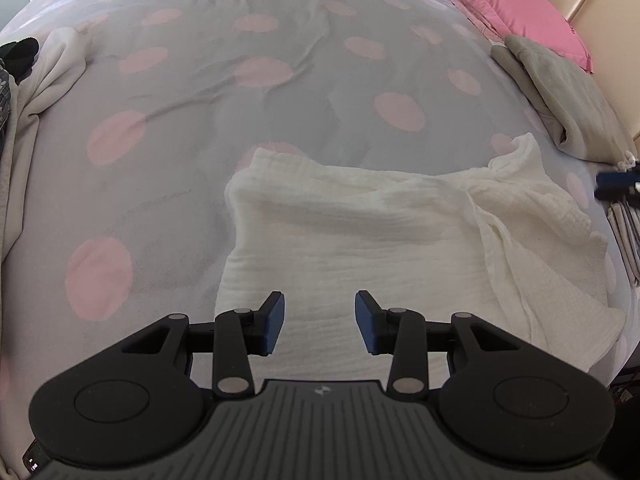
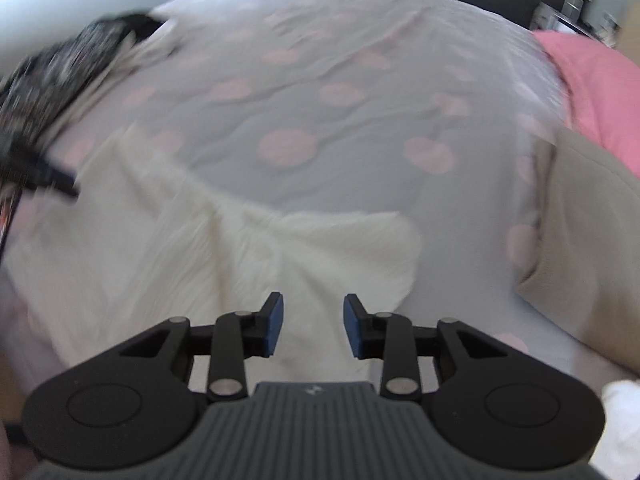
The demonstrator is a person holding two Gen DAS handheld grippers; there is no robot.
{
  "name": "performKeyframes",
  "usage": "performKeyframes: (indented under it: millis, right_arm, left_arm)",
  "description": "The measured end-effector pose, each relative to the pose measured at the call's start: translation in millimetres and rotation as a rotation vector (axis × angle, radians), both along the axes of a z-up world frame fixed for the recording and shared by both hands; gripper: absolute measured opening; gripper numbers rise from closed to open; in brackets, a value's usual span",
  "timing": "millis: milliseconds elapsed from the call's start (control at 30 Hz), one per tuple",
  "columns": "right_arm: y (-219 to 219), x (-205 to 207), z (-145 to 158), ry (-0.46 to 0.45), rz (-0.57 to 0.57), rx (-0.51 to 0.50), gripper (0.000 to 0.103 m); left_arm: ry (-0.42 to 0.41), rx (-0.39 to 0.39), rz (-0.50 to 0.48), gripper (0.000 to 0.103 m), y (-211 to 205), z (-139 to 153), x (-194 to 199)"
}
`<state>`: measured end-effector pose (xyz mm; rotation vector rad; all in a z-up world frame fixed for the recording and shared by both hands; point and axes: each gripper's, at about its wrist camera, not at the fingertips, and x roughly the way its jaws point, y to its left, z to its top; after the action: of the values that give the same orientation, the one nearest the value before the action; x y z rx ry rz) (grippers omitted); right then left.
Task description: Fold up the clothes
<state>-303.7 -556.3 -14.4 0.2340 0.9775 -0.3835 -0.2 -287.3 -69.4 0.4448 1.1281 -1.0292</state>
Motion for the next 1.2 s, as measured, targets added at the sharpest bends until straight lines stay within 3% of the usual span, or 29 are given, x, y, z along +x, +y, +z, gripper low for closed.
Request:
performKeyframes:
  millis: [100, 300, 500, 700, 1000, 1200]
  right_arm:
    - [-37, 5, -4, -0.053, -0.141, 0.046, 0.036]
    - [-85, 20, -42, 0.01, -0.24, 0.107, 0.036]
    - [-84, 15, -52, -0.008, -0.175, 0.216, 0.029]
    - [-55, 19, -43, -0.014, -0.055, 0.213, 0.028]
    - [-40, 25, -46, 0.008, 0.029, 0.2, 0.028]
    - [-30, 29, -52, 0.03, 0.091, 0.191, 0.028]
  left_arm:
    - [0.007, -0.008, -0.003, 0.037, -1, -1, 1]
    - [0.037, -0.018, -0.062, 0.037, -27, 7, -8]
    - [0.124, 0.009, -0.131, 0.037, -92, 11, -29]
    - [0.15, 0.033, -0.167, 0.037, -159, 9, -51]
    - [0.302, 0.119, -0.097, 0.04, -224, -24, -69]
    - [0.318, 0.172, -0.042, 0.041, -235, -43, -77]
